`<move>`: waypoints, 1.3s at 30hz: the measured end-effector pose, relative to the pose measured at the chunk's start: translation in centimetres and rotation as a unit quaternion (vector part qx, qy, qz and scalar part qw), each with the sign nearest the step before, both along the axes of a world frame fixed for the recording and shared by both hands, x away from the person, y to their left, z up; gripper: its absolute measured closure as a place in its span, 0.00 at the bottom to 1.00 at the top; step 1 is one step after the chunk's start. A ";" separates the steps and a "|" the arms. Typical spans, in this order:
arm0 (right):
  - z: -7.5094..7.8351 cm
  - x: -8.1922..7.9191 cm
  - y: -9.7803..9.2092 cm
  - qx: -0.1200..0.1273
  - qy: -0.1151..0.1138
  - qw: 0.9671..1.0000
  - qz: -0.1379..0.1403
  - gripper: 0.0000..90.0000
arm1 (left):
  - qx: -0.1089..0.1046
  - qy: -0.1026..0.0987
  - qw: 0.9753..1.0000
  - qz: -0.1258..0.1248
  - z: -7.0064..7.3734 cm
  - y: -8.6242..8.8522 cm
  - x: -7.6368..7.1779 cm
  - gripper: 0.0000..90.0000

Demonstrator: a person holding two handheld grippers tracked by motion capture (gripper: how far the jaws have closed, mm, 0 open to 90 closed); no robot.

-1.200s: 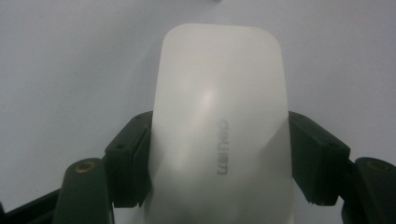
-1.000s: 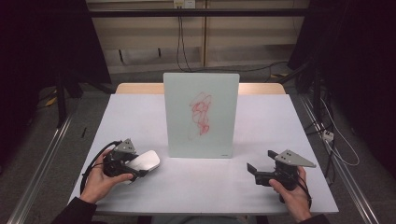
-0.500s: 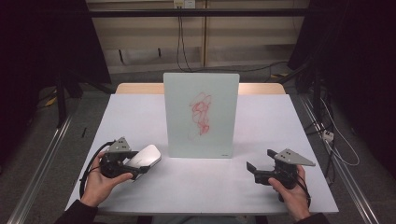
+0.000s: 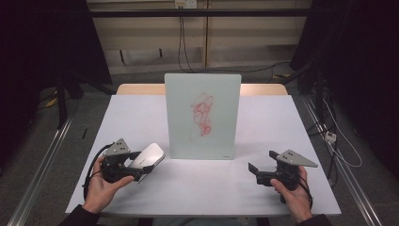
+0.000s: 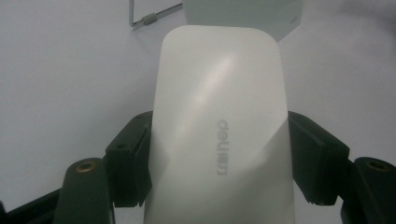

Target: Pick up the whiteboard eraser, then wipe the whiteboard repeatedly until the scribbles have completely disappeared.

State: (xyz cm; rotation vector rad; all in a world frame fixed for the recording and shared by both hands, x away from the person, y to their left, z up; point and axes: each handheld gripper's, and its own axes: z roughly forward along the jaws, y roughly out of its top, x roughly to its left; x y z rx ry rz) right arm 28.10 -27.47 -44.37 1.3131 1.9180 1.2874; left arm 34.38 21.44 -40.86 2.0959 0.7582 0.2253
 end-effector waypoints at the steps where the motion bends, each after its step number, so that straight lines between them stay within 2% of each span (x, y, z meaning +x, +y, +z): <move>1: 0.0 0.0 0.0 0.000 0.001 1.000 0.001 0.05 | -0.001 -0.004 1.000 -0.002 0.2 0.0 -0.1 0.34; 8: 0.0 -0.1 0.0 -0.001 0.000 1.000 0.002 0.05 | -0.033 -0.028 0.999 0.022 0.8 0.2 -0.4 0.34; 13: 0.0 -0.1 0.0 0.000 -0.002 1.000 0.003 0.05 | -0.058 -0.047 0.996 0.039 1.5 0.4 -0.6 0.34; 17: 0.1 -0.1 -0.1 -0.001 -0.004 1.000 0.000 0.05 | -0.078 -0.057 0.995 0.039 2.3 0.3 -0.6 0.34; 23: 0.1 0.0 0.1 0.001 -0.001 1.000 0.004 0.05 | -0.078 -0.077 0.994 0.027 3.2 -0.6 -0.7 0.34; 31: 0.1 0.1 0.1 0.001 -0.001 1.000 0.005 0.05 | -0.084 -0.084 0.993 0.015 3.6 -1.7 -0.9 0.34; 39: 0.0 0.1 0.2 -0.003 -0.001 1.000 0.010 0.05 | -0.082 -0.107 0.991 0.001 4.8 -3.0 -0.9 0.34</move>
